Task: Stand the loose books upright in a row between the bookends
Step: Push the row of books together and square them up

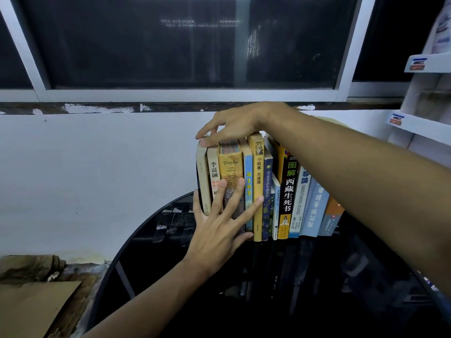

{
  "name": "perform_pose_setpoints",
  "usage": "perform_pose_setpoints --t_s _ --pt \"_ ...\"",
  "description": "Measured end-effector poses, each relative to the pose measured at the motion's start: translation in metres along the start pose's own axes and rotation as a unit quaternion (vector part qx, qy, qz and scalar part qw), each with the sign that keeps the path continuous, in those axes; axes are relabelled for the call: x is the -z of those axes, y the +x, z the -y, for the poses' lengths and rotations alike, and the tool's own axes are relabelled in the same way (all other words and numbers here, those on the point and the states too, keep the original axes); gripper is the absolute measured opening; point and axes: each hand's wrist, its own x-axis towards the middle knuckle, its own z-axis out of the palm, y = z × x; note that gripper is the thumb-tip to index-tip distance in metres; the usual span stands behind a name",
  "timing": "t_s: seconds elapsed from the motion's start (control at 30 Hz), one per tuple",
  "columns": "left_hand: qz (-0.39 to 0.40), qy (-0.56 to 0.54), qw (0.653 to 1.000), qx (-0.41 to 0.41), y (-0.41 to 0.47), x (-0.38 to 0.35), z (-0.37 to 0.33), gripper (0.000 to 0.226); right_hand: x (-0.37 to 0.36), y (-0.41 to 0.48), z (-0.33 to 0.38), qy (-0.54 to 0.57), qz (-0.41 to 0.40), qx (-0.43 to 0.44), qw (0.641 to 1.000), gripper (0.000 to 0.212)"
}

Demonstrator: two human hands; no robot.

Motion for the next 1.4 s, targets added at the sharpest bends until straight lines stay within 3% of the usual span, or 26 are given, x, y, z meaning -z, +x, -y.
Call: perform_pose_setpoints --t_s 0.43,0.77,1.0,1.13,1.4 --pt "-0.039 0.051 0.998 -0.022 0.009 -0.021 0.006 0.081 -0.005 -0.002 -0.010 -0.004 -0.021 0.031 0.999 0.050" --pt "-0.018 0.011 1.000 -0.015 0.000 -0.003 0.003 0.074 -0.002 -0.002 -0.011 0.006 -0.021 0.038 0.999 0.055" --pt "-0.027 0.011 0.997 -0.076 0.001 0.010 -0.014 0.079 0.009 -0.021 -0.037 0.016 -0.104 0.038 0.994 0.051" --pt "-0.021 0.016 0.994 -0.102 0.017 0.012 -0.030 0.084 0.009 -0.033 -0.057 0.029 -0.100 0.012 0.994 0.052" --pt "0.006 0.058 0.992 -0.111 0.036 -0.002 -0.046 0.098 -0.006 -0.022 -0.076 0.121 -0.121 0.033 0.985 0.020"
